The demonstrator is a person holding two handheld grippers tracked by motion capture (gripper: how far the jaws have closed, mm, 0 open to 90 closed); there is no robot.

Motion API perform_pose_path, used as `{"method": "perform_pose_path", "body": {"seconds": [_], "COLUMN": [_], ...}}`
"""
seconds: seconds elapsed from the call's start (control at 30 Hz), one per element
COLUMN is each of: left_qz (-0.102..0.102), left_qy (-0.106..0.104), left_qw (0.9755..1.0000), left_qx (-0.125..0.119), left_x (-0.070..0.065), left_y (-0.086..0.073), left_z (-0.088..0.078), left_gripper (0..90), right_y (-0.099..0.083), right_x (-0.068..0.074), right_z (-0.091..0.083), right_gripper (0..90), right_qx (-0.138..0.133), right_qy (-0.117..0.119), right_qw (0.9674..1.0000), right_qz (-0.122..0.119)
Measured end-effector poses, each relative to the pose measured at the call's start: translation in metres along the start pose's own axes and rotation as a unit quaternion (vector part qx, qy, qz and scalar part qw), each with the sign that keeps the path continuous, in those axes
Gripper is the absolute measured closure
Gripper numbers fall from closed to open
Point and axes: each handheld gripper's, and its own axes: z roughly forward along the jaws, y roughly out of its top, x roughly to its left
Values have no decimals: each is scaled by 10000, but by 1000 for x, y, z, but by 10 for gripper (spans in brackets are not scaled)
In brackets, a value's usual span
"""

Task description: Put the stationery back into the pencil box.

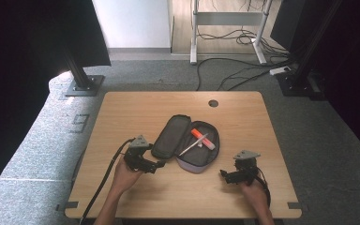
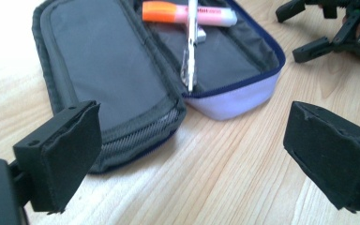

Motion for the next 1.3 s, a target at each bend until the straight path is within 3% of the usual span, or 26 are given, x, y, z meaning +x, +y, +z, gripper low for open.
{"method": "perform_pose_path", "body": {"seconds": [0.63,0.83,1.2,1.3], "left_qz": [87,67,171,356], "left_qy": [80,57,302,603], "left_qw": [9990,9990,9970,9941], "left_qx": [434,437,687,826], "left_x": [-4,-3,-4,-6], "left_y": [-40,-50,-62,-62], "left_z": [16,18,27,28], "left_gripper": [0,0,0,0], "right_y": [0,0,0,0], "right_x": [0,0,0,0], "right_z": [0,0,0,0], "right_gripper": [8,8,8,8], "right_qx": [3,0,1,1], "right_qy": [-1,-1,-2,-1], "right_qw": [10000,10000,10000,10000], "right_qz": [3,0,1,1]}}
